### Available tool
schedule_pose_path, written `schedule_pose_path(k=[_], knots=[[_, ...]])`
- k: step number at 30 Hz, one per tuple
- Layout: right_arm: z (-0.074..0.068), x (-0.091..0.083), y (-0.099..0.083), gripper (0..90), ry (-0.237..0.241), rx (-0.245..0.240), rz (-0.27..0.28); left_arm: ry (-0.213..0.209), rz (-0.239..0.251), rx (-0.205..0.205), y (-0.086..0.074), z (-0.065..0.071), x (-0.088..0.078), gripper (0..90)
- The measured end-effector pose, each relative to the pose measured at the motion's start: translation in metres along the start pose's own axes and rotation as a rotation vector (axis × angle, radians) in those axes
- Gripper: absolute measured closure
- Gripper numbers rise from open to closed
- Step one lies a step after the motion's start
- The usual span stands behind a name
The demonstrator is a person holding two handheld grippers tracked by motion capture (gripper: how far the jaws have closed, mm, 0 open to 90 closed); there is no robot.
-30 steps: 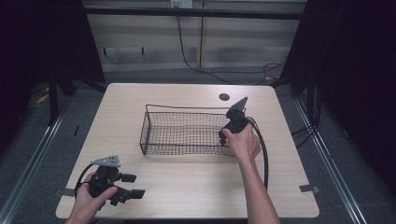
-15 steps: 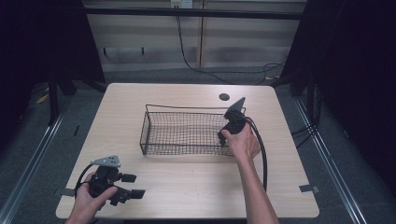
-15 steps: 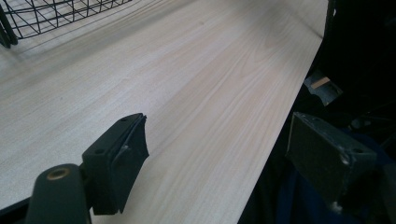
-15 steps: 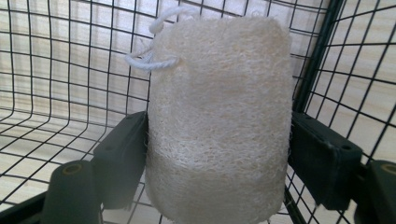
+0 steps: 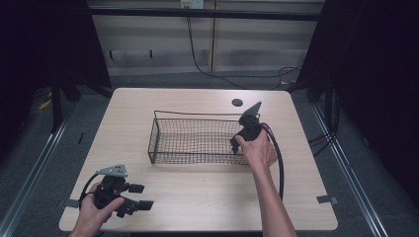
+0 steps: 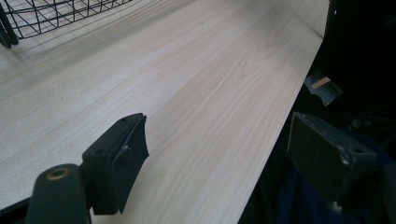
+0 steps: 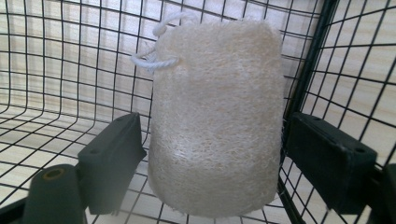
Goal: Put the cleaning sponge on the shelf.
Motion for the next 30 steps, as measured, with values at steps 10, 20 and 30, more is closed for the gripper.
schedule_pose_path(k=[10,20,30], knots=[[0.0,-0.006,0.0,16.4,0.011,-0.008,0.01,0.001,-0.001,0.001,0.0,0.0,0.0,19.7],[0.001,-0.013,0.0,17.9,0.05,0.001,0.037,-0.001,0.0,-0.001,0.0,0.0,0.0,19.7],[0.002,-0.017,-0.001,19.0,0.081,0.005,0.045,0.001,0.001,-0.001,0.0,0.0,0.0,19.7]])
Point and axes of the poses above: each handheld gripper's, and its own axes: x roughly forward along the jaws, y roughly out of its top, z roughly to its right, the point moved 9 cm from there along x, roughly forward along the jaws, and after that the axes turned 3 degrees about -y, right-handed, at the moved point
